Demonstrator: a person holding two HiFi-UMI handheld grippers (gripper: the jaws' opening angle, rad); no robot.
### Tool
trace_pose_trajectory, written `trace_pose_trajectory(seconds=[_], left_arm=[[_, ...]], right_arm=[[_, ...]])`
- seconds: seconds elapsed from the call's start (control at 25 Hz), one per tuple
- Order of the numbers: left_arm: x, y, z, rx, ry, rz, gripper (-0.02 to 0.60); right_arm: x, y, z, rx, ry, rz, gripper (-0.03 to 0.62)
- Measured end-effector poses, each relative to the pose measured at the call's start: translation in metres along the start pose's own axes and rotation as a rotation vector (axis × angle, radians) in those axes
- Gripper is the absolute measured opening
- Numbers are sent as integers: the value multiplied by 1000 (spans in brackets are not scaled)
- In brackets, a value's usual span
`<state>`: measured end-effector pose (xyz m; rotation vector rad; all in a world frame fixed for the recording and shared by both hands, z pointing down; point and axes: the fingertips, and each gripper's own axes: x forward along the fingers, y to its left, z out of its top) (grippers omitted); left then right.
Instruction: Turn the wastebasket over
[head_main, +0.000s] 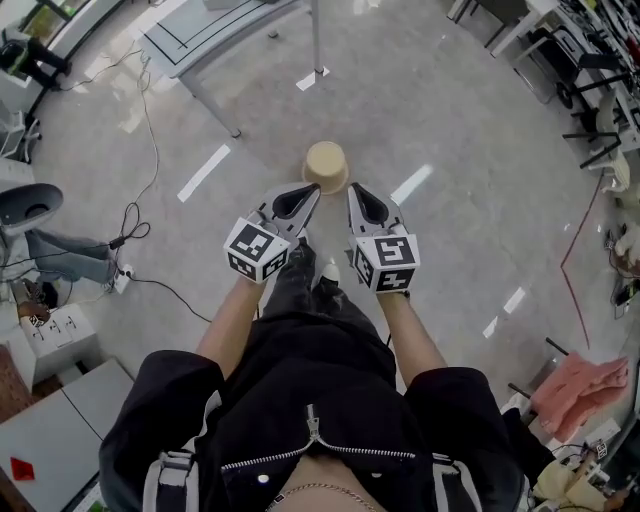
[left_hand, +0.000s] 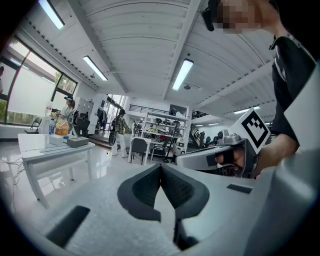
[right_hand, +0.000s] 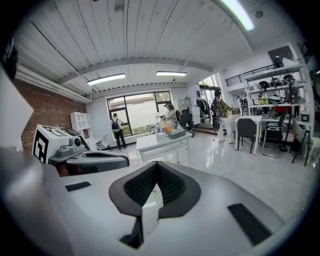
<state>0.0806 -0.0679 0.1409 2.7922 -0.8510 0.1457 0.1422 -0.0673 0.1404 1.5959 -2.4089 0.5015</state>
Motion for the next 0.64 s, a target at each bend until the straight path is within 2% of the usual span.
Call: trace_pose_trajectory(seconds=[0.36, 0.64], left_arm=[[-11, -13, 2, 5, -8, 22, 5], [-26, -12, -7, -24, -6, 49, 5]], right_arm=[[-9, 15, 5, -13, -23, 39, 11], [-11, 26, -4, -10, -5, 51, 11]])
